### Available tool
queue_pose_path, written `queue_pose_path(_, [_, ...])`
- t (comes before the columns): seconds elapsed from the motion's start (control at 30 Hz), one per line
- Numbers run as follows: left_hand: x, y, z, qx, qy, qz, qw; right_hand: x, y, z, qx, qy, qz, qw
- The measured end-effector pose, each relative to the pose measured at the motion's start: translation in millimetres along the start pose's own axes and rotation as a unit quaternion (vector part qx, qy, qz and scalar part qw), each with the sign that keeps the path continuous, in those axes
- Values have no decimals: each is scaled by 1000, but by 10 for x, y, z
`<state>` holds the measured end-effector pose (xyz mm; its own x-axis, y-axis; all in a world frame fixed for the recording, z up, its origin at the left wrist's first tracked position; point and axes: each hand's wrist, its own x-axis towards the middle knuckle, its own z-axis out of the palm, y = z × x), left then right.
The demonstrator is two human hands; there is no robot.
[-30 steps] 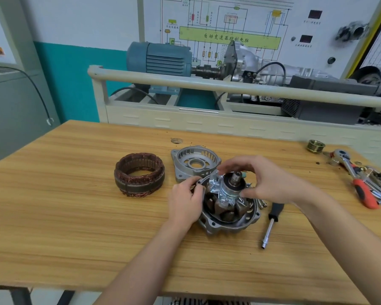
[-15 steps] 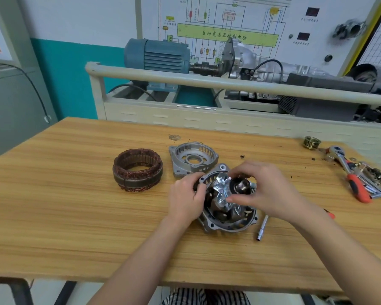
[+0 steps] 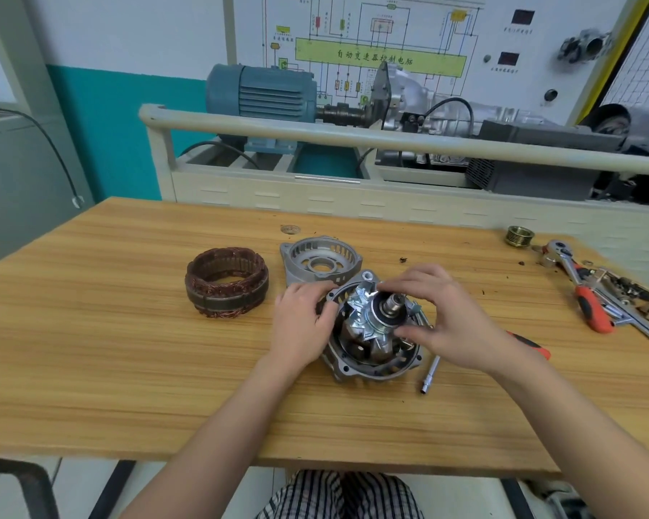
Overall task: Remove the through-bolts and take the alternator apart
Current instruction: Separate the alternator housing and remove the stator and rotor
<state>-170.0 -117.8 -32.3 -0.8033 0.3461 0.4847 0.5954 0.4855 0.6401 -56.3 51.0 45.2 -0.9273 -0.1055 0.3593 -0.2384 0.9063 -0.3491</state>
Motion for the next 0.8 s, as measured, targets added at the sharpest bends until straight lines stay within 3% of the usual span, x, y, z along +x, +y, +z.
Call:
queue_pose_path(0.1, [-42, 79, -59, -36, 3, -3, 999, -6, 48, -39, 39, -17, 7, 999])
queue_pose_path(0.2, [-119, 219, -117, -144, -5, 25, 989, 58, 18, 31, -38, 17, 19, 999])
queue_pose_path(0.27, [-165, 297, -148, -178, -23, 69, 981, 73, 10, 57, -31, 37, 7, 999])
queue_pose_path(0.4, [-160, 374, -161, -127, -78, 101, 984, 9, 114, 30, 106, 0, -3, 994])
queue_pose_path(0.6, [-71, 468, -175, -45, -151, 64, 985, 22, 130, 95, -5, 47, 14, 999])
queue_pose_path(0.7, [-7, 486, -209, -9, -175, 46, 983, 14, 161, 85, 30, 61, 23, 997])
queue_pose_path(0.8, [14, 496, -218, -8, -144, 55, 988, 11, 166, 61, 83, 56, 50, 994])
